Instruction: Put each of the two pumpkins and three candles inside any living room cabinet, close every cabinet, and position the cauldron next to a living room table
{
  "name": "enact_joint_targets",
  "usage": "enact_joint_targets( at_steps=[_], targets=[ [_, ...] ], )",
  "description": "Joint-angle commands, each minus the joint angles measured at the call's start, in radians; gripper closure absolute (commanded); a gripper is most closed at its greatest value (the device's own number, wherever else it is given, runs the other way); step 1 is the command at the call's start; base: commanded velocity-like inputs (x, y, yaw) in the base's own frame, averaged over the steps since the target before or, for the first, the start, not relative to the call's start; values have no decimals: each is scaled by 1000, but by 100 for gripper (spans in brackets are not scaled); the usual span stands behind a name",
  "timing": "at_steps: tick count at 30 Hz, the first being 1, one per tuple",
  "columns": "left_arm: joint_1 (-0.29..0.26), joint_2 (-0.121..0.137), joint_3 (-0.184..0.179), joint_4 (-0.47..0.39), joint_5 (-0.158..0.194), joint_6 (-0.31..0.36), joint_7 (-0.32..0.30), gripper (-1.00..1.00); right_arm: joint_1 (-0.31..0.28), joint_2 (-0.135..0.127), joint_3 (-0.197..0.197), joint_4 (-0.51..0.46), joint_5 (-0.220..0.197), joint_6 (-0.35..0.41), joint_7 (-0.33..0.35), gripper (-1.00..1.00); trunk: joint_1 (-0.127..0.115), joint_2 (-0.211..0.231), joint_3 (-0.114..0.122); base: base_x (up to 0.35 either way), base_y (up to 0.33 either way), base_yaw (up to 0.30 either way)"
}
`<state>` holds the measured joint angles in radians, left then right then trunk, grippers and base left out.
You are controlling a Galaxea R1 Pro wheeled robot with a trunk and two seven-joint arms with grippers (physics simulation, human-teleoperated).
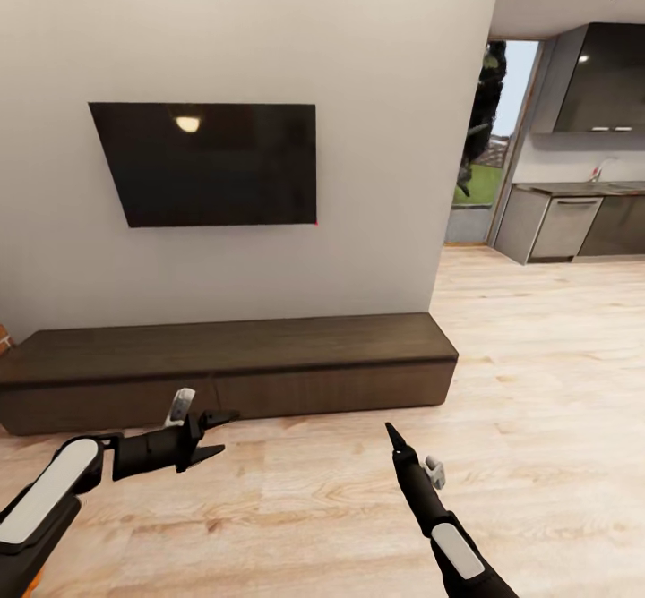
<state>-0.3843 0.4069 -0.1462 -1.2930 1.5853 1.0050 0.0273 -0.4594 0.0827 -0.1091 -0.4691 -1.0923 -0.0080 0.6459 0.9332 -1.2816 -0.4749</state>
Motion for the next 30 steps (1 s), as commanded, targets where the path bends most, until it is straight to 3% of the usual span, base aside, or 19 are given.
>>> enact_joint_targets(
  at_steps=[1,6,9,15,26,30],
  targets=[
    [2,10,-13,-1,28,1,2,-100,-1,0,-1,1,-7,0,5,-100,4,-8,-4,0,0,0],
    [9,52,-92,-51,135,1,-16,-100,-1,1,-1,1,-12,2,11,-100,23,-43,-20,0,0,0],
    [10,64,-140,-80,162,0,-21,-100,-1,1,0,1,-38,11,45,-100,35,-64,-29,0,0,0],
    [10,69,-153,-88,195,0,-23,-100,-1,3,1,2,-49,17,64,-100,58,-106,-48,0,0,0],
    [10,76,-154,-89,203,0,-23,-100,-1,3,1,0,-48,10,75,-100,100,-183,-83,0,0,0],
    [10,76,-154,-90,203,0,-24,-100,-1,3,1,1,-50,17,185,-100,115,-211,-95,0,0,0]
  ],
)
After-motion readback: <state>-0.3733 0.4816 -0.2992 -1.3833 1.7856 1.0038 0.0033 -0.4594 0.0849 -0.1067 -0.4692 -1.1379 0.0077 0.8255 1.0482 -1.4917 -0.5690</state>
